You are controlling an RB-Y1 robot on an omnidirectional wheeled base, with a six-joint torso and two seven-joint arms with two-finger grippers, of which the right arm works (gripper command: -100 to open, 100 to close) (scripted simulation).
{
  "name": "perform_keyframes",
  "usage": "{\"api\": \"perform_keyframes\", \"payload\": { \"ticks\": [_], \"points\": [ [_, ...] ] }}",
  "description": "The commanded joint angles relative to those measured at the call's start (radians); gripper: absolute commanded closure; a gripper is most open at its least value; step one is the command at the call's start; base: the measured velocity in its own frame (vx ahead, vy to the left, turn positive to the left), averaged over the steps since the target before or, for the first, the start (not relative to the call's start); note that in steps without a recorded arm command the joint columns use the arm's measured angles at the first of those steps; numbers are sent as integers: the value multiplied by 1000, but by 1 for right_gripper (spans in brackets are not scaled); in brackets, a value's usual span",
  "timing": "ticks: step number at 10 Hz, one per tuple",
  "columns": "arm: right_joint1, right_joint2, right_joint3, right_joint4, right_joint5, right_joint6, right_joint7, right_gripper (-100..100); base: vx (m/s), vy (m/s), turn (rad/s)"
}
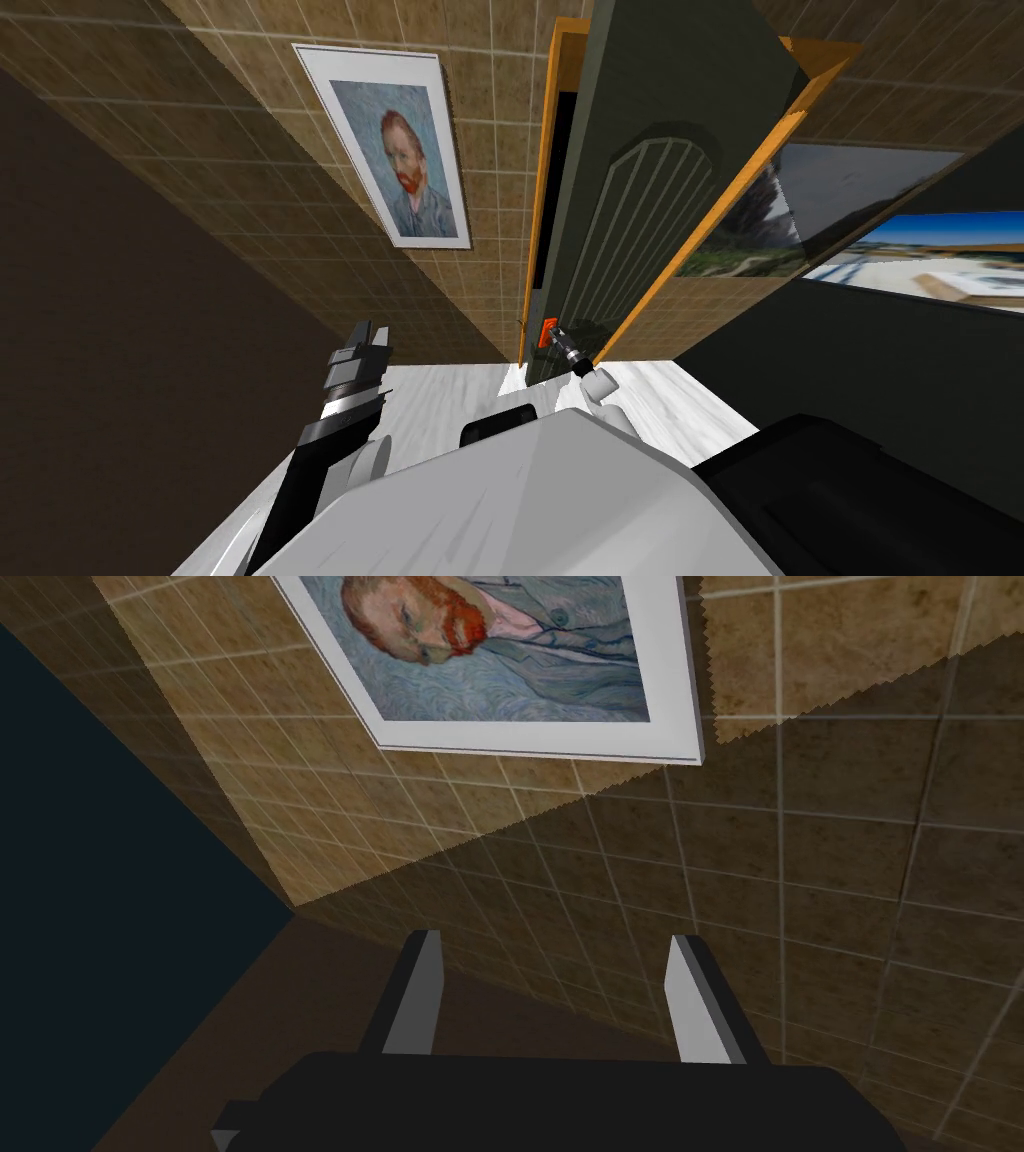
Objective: Pull the door open
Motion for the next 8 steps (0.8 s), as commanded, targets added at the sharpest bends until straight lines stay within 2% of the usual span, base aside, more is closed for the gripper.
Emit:
{"api": "perform_keyframes", "payload": {
  "ticks": [1, 5, 7, 8],
  "points": [
    [3, -11, 4, 3, -3, 18, -6, 100, -197, -60, 110],
    [14, -59, 15, 20, -17, 83, -29, 100, -226, -108, 126],
    [18, -76, 19, 26, -23, 106, -37, 100, -244, -120, 107],
    [19, -68, 23, 25, -18, 96, -34, 100, -88, -51, 37]
  ]
}}
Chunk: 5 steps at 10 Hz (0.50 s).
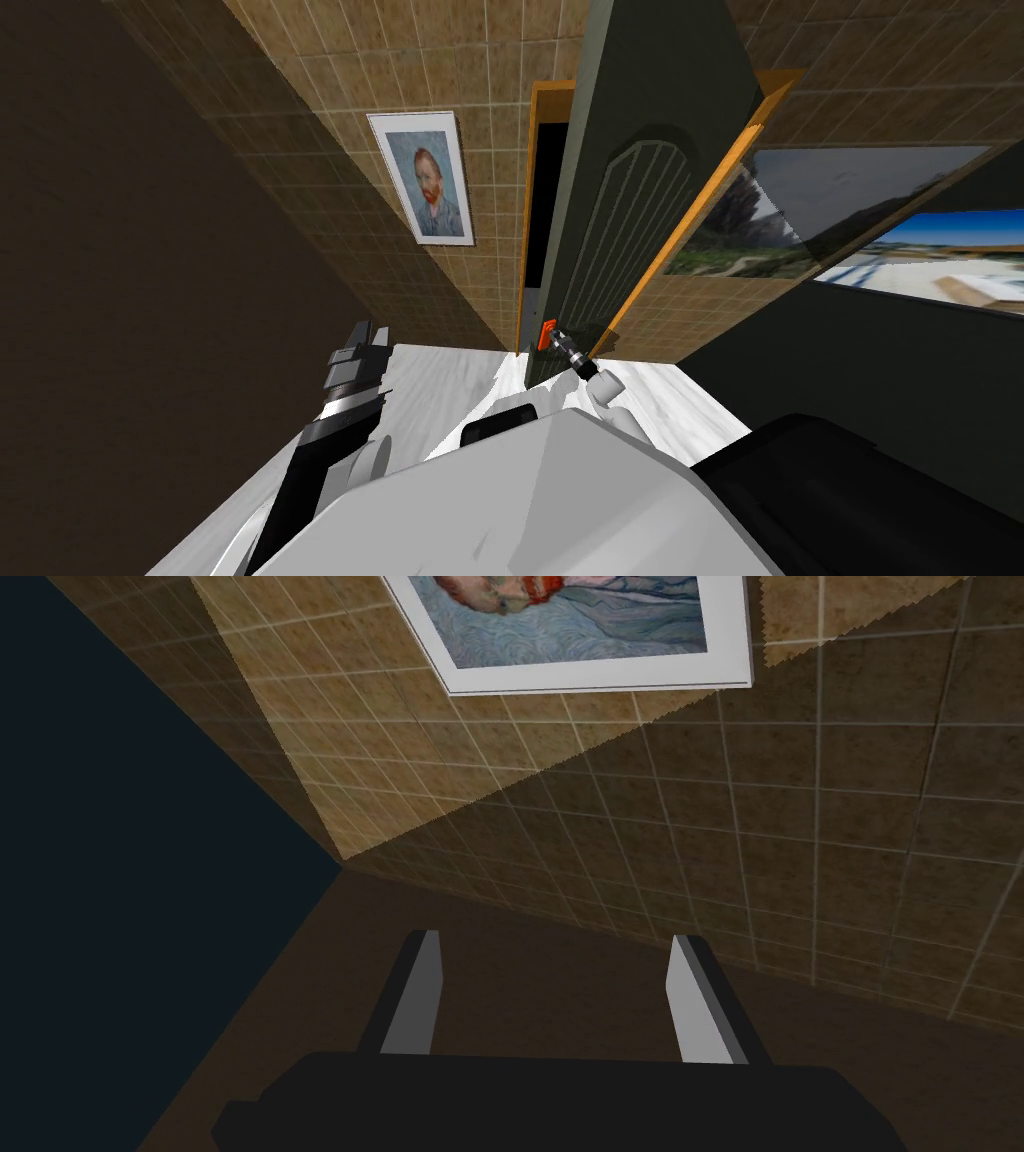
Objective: Pull the door open
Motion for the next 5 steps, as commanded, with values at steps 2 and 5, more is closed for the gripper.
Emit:
{"api": "perform_keyframes", "payload": {
  "ticks": [2, 5],
  "points": [
    [6, -25, 7, 9, -14, 33, -4, 100, -193, -106, 138],
    [13, -55, 16, 20, -32, 72, -8, 100, -218, -78, 101]
  ]
}}
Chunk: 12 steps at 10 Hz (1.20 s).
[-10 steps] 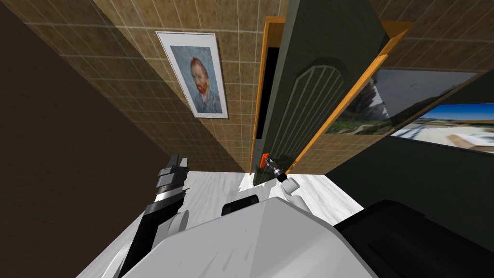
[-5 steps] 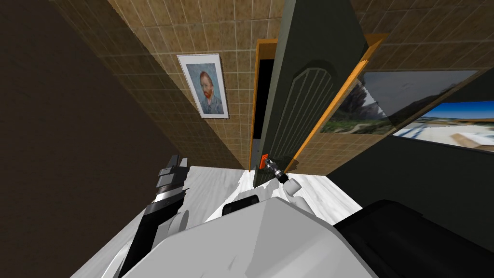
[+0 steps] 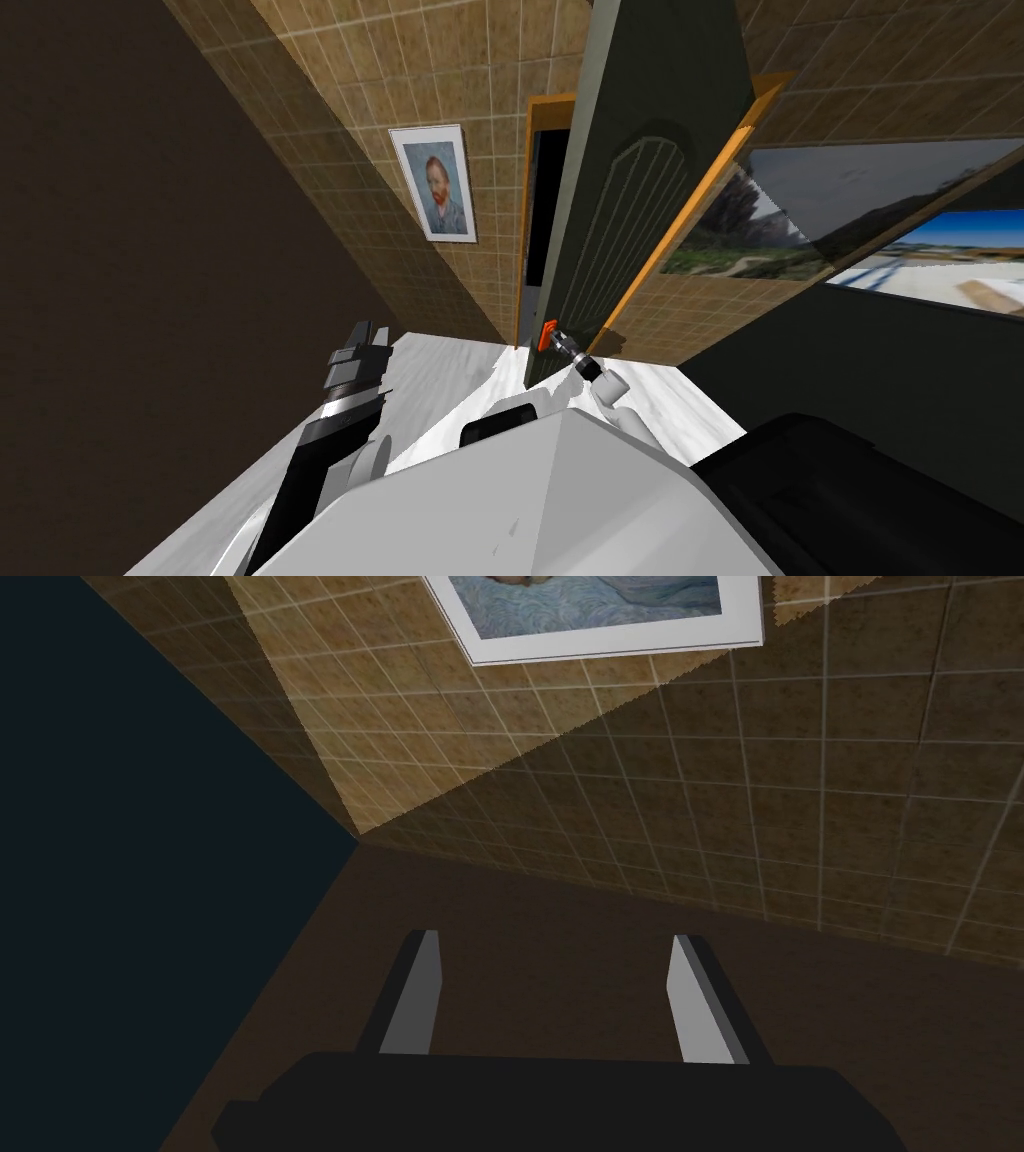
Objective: Pull the door open
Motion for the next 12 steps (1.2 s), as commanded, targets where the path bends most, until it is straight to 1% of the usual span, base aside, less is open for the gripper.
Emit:
{"api": "perform_keyframes", "payload": {
  "ticks": [1, 3, 4, 5, 6, 10, 12],
  "points": [
    [5, -15, 6, 5, -9, 25, -3, 100, -186, -97, 89],
    [9, -31, 11, 11, -18, 45, -5, 100, -181, -106, 93],
    [11, -25, 11, 8, -14, 34, -4, 100, -93, -52, 27],
    [13, -38, 12, 21, -18, 59, -7, 100, -164, -76, 149],
    [13, -42, 12, 25, -20, 66, -7, 100, -247, -145, 171],
    [13, -77, 10, 57, -35, 129, -13, 100, -214, -138, 154],
    [12, -90, 10, 68, -40, 151, -15, 100, -188, -99, 109]
  ]
}}
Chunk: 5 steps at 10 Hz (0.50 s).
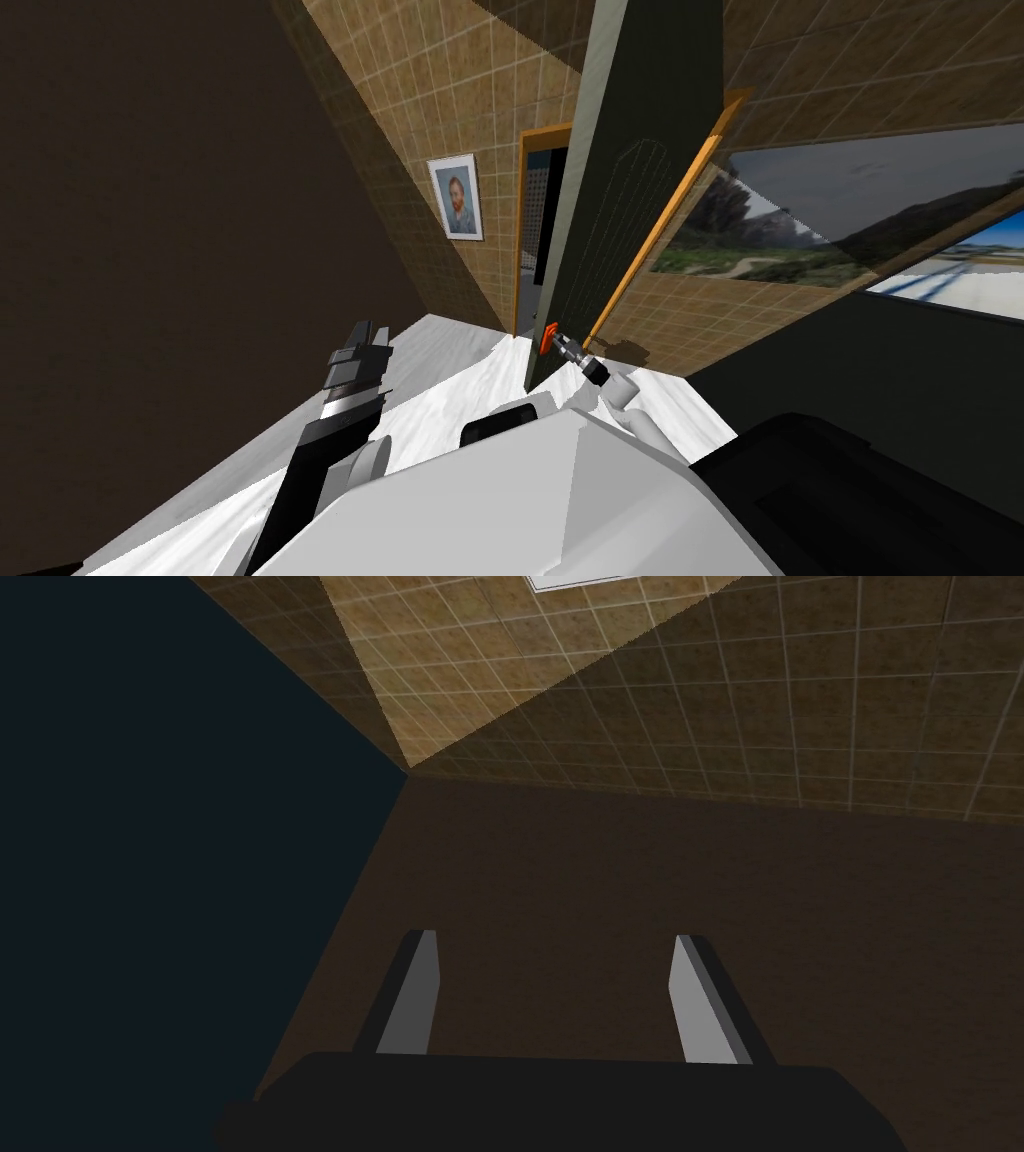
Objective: Pull the door open
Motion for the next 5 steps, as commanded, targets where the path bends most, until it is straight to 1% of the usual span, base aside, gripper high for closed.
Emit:
{"api": "perform_keyframes", "payload": {
  "ticks": [1, 2, 3, 5],
  "points": [
    [0, 0, 0, 0, 0, 0, 0, 100, -87, -26, 18],
    [2, -9, 1, 10, -5, 17, 0, 100, -127, -76, 127],
    [2, -12, 1, 12, -6, 22, 0, 100, -172, -121, 123],
    [3, -25, 2, 25, -14, 47, 1, 100, -195, -126, 134]
  ]
}}
